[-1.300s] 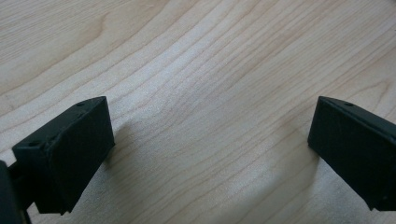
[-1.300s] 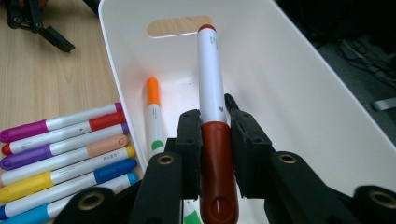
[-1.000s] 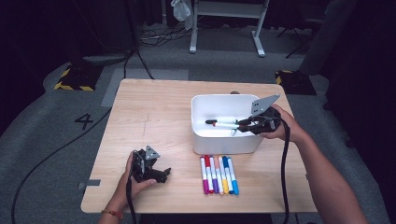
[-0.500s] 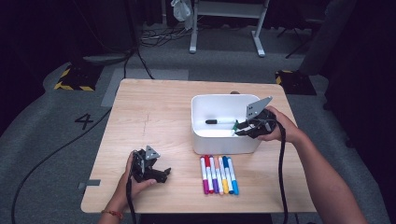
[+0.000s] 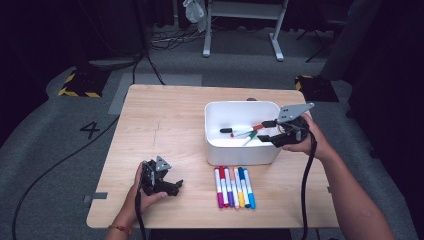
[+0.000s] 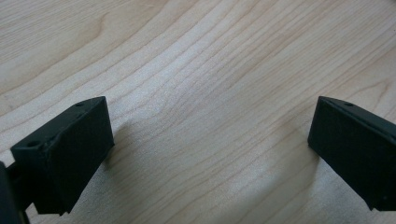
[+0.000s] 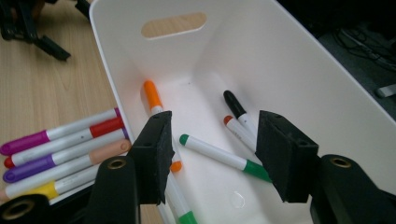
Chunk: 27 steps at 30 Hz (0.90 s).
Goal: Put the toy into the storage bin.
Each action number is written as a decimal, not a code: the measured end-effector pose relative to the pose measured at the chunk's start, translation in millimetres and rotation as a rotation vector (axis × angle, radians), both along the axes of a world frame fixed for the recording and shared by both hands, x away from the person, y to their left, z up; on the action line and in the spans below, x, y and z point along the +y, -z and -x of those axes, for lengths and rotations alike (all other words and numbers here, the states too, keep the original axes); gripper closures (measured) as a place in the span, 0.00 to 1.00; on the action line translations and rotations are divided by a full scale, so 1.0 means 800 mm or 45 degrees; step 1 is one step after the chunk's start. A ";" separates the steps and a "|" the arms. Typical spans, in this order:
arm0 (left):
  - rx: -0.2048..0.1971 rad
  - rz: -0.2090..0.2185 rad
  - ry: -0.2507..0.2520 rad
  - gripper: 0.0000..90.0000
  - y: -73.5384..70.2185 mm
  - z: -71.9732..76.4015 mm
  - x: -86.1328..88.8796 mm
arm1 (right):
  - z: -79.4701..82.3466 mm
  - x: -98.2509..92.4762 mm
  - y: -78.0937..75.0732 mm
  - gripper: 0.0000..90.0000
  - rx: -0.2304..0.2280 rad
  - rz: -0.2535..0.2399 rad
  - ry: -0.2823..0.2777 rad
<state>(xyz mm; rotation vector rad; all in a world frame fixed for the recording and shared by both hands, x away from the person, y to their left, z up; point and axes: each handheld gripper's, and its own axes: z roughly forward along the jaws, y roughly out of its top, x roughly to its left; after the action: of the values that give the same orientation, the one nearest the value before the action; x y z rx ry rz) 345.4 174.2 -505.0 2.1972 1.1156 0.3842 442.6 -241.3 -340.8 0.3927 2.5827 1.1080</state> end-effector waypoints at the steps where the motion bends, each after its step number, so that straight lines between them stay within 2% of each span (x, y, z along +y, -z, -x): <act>1: 0.000 0.000 0.000 0.00 0.000 0.000 0.000 | 0.006 -0.005 -0.004 0.49 -0.029 -0.020 0.020; 5: 0.000 0.000 0.000 0.00 0.000 0.000 0.000 | 0.028 -0.020 -0.012 0.45 -0.070 -0.099 0.068; 7: 0.000 0.000 0.000 0.00 0.000 0.000 0.000 | 0.039 -0.027 -0.013 0.43 -0.077 -0.119 0.096; 10: 0.000 0.000 0.000 0.00 0.000 0.000 0.000 | 0.057 -0.035 -0.010 0.42 -0.102 -0.124 0.138; 14: 0.000 0.000 0.000 0.00 0.000 0.000 0.000 | 0.082 -0.045 0.001 0.42 -0.101 -0.160 0.148; 17: 0.000 0.000 0.000 0.00 0.000 0.000 0.000 | 0.100 -0.047 0.016 0.41 -0.103 -0.153 0.142; 21: 0.000 0.000 -0.001 0.00 0.000 0.000 0.000 | 0.121 -0.042 0.040 0.40 -0.062 -0.159 0.119; 23: 0.000 0.000 -0.001 0.00 0.000 0.000 0.000 | 0.130 -0.037 0.056 0.40 -0.012 -0.175 0.101; 27: -0.001 -0.001 -0.001 0.00 0.000 0.000 0.000 | 0.142 -0.025 0.094 0.38 0.050 -0.130 0.081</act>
<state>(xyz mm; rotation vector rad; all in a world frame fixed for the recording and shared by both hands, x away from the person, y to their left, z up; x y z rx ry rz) 345.3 174.1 -505.0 2.1973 1.1160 0.3851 328.9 -260.9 -415.7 0.5220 2.5350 1.2249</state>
